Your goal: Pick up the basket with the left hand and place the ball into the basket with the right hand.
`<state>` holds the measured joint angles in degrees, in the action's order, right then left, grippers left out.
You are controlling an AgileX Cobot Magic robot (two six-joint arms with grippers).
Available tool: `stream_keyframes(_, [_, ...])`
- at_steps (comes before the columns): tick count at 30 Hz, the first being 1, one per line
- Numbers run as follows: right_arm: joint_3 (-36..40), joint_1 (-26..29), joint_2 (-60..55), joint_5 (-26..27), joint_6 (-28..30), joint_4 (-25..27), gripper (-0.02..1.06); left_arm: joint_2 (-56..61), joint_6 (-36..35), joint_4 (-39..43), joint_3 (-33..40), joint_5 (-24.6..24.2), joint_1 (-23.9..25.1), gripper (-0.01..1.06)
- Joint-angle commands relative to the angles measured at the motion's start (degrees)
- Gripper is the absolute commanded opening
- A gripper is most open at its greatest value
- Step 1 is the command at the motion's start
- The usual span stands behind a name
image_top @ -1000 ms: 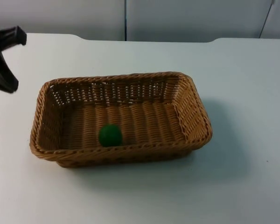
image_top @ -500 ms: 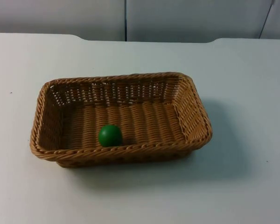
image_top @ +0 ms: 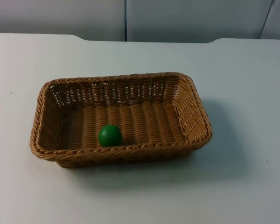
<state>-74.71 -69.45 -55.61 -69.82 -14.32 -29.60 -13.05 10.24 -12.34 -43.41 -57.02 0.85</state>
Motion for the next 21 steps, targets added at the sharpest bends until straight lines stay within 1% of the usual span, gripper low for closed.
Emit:
stream_keyframes(1, [6.02,-0.27,3.31,-0.14,-0.99,3.81,0.00,2.68,0.23,-0.99,0.24,-0.70,0.02,0.00])
stream_keyframes(3, [13.00,-0.27,8.38,0.87,-0.99,7.86,0.00,5.04,0.67,-0.99,0.24,-1.45,0.02,0.00])
stream_keyframes(5, [19.40,-0.27,13.34,3.00,-0.43,10.95,0.00,6.63,3.80,-0.99,0.24,-2.91,0.02,0.00])
stream_keyframes(6, [19.40,-0.27,13.34,3.00,-0.43,10.95,0.00,6.63,3.80,-0.99,0.24,-2.91,0.02,0.00])
stream_keyframes(8, [25.43,-0.27,19.14,4.38,0.83,13.46,0.00,7.50,6.60,-1.28,0.92,-3.73,0.02,0.00])
stream_keyframes(10, [31.19,-0.27,26.28,6.02,1.04,14.84,0.00,7.89,7.46,-2.28,2.96,-4.02,-1.05,0.00])
stream_keyframes(11, [31.19,-0.27,26.28,6.02,1.04,14.84,0.00,7.89,7.46,-2.28,2.96,-4.02,-1.05,0.00])
stream_keyframes(12, [33.13,-0.27,29.32,6.72,1.04,15.15,0.00,7.99,7.86,-2.93,4.76,-4.15,-1.69,0.00])
stream_keyframes(15, [37.07,-0.27,37.10,8.15,1.04,16.68,0.00,7.99,8.89,-3.19,7.08,-4.42,-2.33,0.00])
stream_keyframes(16, [37.07,-0.27,37.10,8.15,1.04,16.68,0.00,7.99,8.89,-3.19,7.08,-4.42,-2.33,0.00])
stream_keyframes(21, [42.56,-0.27,46.52,8.01,1.04,18.62,0.00,7.99,9.29,-3.19,10.66,-4.19,-2.33,0.00])
